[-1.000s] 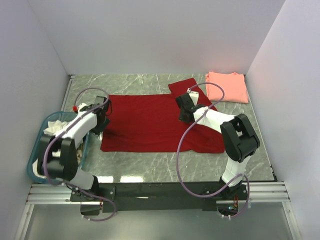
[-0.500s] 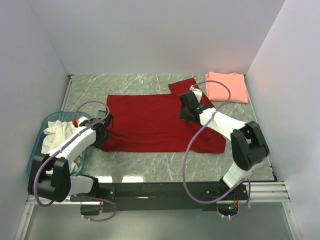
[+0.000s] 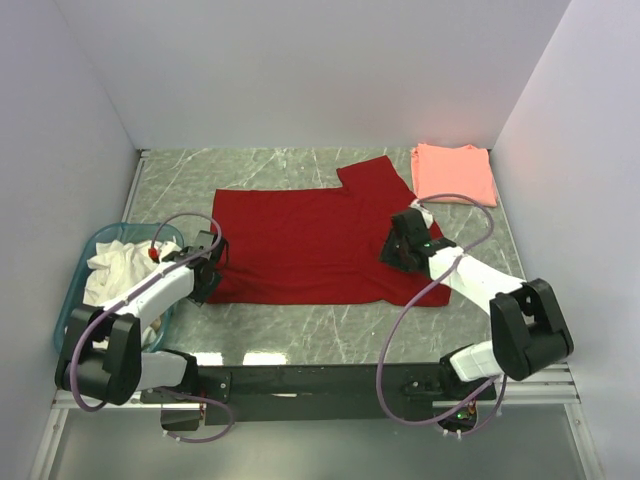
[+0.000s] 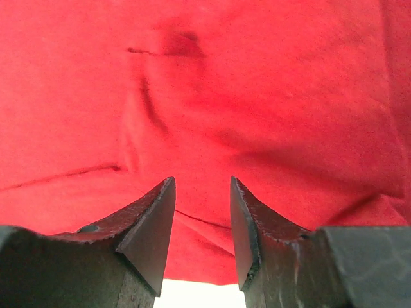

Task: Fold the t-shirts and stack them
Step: Fold the tshirt

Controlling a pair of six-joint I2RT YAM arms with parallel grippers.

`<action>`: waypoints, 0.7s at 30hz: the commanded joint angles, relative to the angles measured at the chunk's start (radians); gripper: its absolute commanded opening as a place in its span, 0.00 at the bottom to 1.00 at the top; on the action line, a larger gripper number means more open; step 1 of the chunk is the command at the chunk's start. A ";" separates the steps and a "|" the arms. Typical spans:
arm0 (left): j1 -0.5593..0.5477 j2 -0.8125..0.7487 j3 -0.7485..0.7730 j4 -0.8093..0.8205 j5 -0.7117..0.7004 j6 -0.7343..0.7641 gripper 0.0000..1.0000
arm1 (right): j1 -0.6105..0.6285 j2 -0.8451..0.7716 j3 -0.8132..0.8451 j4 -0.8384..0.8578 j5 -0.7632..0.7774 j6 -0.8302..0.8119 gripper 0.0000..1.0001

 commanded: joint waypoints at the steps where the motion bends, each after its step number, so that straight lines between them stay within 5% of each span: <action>1: -0.004 -0.029 -0.027 0.066 0.003 0.011 0.45 | -0.044 -0.070 -0.051 0.065 -0.067 0.041 0.47; 4: -0.004 -0.026 -0.037 0.072 -0.007 0.022 0.29 | -0.104 -0.099 -0.114 0.087 -0.122 0.054 0.47; 7: -0.004 -0.036 -0.034 0.063 -0.029 0.031 0.01 | -0.156 -0.127 -0.169 0.096 -0.152 0.063 0.47; 21: -0.001 -0.149 -0.041 -0.046 -0.064 0.039 0.01 | -0.366 -0.145 -0.296 0.050 -0.212 0.101 0.48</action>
